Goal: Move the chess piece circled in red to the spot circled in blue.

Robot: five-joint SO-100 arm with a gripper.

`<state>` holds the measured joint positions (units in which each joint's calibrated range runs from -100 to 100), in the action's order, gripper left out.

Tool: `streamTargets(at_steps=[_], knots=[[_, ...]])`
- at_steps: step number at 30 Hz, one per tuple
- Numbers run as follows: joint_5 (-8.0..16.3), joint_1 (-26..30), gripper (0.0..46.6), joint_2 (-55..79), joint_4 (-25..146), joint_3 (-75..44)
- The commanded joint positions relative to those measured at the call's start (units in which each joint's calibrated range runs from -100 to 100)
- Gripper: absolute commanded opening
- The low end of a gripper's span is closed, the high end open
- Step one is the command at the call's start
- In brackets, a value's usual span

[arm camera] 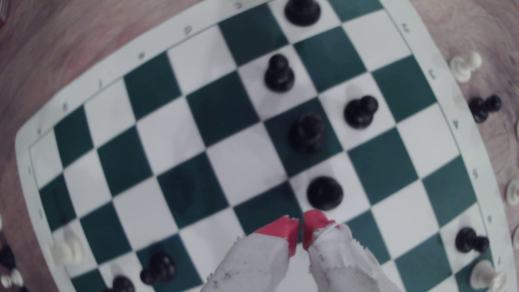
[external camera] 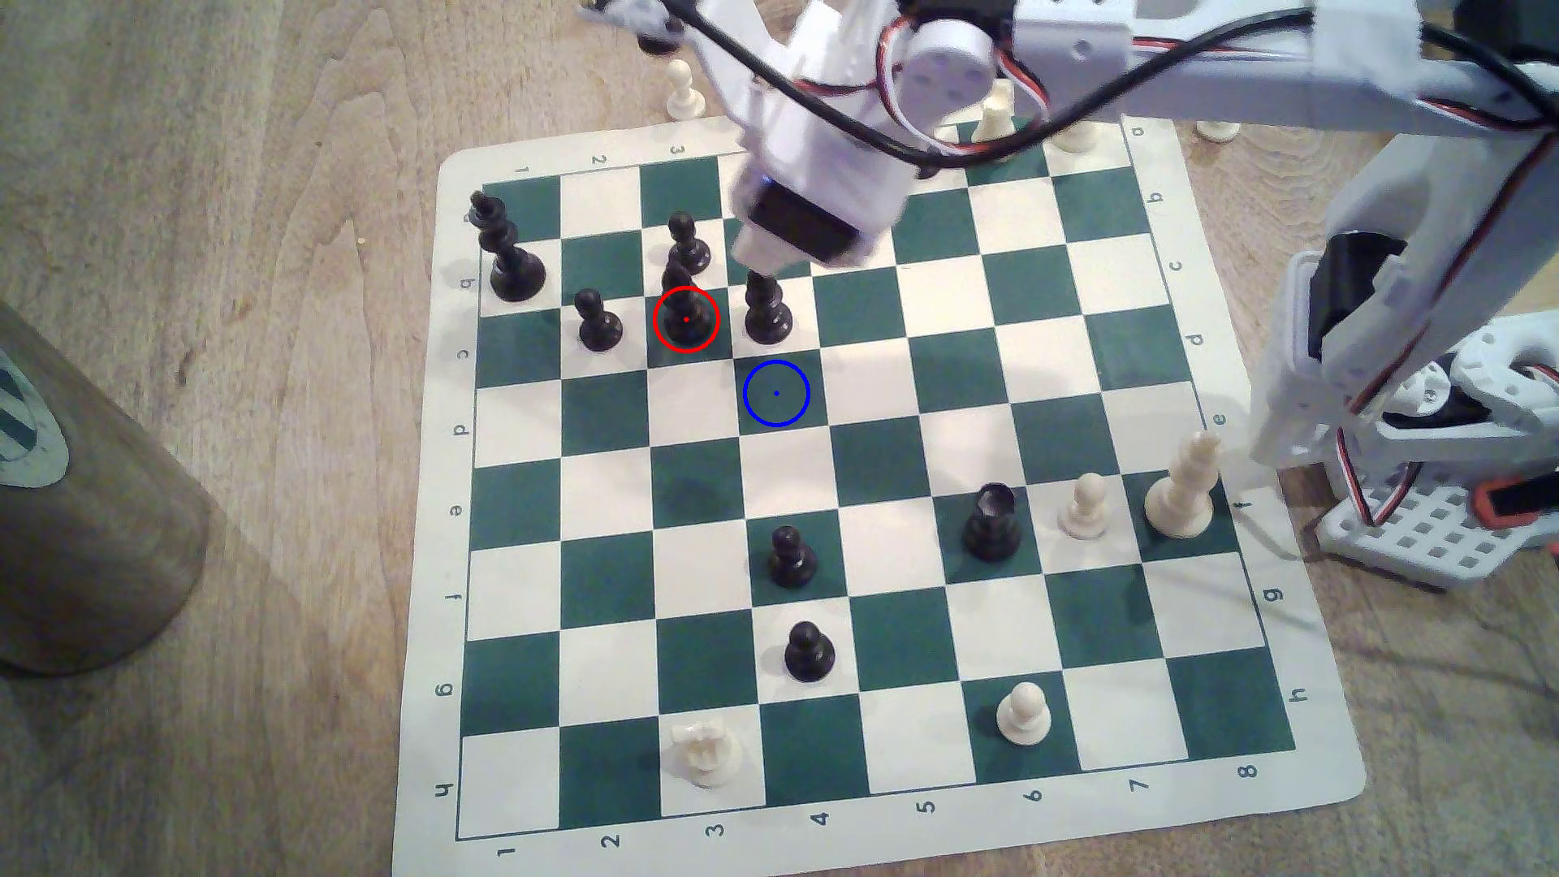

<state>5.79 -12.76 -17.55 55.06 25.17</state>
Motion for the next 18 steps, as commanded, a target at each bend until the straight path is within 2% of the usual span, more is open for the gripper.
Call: streamTargets(at_steps=[1,10,18], knots=[[0.88,-0.73,2.6,1.25,-3.63,-5.5],[0.98,-1.83,2.4,12.29,-5.35,-14.02],[1.03,-1.28,2.5,14.92,-3.46,-14.65]])
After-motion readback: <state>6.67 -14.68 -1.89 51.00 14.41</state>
